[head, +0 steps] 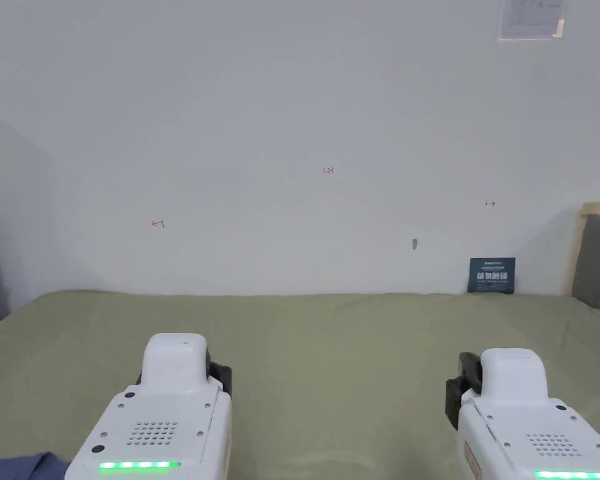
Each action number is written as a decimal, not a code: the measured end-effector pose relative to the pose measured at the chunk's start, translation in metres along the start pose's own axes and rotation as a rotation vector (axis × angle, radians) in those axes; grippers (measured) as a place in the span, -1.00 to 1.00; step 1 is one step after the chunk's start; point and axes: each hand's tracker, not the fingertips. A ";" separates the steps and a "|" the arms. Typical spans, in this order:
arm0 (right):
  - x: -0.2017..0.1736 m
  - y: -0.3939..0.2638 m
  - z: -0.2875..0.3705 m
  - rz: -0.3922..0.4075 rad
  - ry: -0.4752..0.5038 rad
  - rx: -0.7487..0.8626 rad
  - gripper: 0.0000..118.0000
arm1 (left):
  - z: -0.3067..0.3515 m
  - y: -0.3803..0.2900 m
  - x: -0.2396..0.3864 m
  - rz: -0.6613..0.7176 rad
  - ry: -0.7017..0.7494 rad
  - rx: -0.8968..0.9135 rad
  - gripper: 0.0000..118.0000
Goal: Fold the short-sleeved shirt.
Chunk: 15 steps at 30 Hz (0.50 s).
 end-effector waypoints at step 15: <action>0.000 0.005 -0.003 -0.010 0.021 -0.050 -0.98 | 0.002 -0.003 -0.014 0.026 -0.004 -0.009 -1.00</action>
